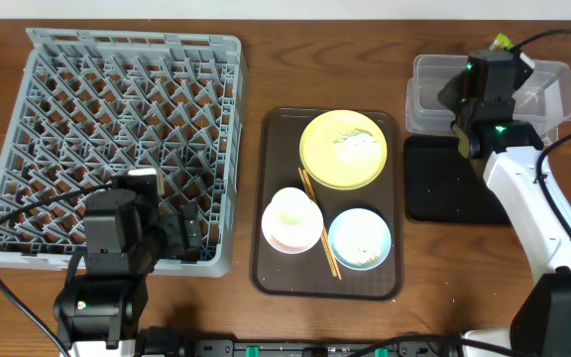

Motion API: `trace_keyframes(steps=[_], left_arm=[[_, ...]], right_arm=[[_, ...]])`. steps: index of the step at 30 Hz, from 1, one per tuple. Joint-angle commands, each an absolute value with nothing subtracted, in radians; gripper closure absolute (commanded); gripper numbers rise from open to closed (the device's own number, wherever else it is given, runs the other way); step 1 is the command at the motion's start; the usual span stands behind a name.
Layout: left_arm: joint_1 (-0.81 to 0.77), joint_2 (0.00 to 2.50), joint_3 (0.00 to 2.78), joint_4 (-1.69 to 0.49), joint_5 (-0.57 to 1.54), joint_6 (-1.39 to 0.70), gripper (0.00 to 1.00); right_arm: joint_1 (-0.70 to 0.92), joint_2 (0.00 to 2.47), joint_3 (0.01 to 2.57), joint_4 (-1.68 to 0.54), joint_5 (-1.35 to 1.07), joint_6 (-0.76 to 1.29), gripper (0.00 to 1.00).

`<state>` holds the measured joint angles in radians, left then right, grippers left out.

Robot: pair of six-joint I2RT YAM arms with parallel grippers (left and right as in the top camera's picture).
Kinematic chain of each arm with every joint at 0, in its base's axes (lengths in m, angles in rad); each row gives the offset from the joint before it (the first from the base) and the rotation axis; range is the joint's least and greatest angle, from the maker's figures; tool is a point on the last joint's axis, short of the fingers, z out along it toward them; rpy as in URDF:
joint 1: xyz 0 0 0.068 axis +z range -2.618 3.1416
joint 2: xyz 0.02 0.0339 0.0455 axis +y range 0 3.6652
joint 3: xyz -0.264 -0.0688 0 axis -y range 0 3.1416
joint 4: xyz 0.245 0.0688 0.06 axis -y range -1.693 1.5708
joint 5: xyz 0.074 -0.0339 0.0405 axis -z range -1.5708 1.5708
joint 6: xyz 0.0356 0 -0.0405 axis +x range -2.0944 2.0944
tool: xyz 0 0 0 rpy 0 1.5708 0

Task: Sort waste into correct bins and load items into the dishwasher
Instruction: 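Carry the wrapper right and drop it into the clear plastic bin, then grasp the white tissue on the yellow plate with the right gripper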

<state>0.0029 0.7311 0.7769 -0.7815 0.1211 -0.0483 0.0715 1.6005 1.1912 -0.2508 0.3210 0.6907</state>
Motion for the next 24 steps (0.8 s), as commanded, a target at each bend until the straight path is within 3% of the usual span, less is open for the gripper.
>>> trace_keyframes(steps=[1,7,11,18,24], left_arm=[[0.001,0.730,0.798,-0.782,0.123,-0.049,0.07],[0.001,0.730,0.798,-0.782,0.123,-0.049,0.07],[0.001,0.730,0.798,-0.782,0.123,-0.049,0.07],[0.001,0.730,0.798,-0.782,0.123,-0.049,0.07],[0.001,0.730,0.798,-0.782,0.123,-0.049,0.07]], right_arm=[[0.049,1.661,1.197,-0.224,0.385,0.614,0.99],[0.036,1.754,1.197,-0.160,0.384,0.519,0.83],[0.037,1.731,1.199,-0.101,0.310,0.399,0.55],[0.093,1.595,1.207,-0.117,0.008,0.300,0.54],[0.222,1.596,1.207,-0.245,-0.094,0.217,0.40]])
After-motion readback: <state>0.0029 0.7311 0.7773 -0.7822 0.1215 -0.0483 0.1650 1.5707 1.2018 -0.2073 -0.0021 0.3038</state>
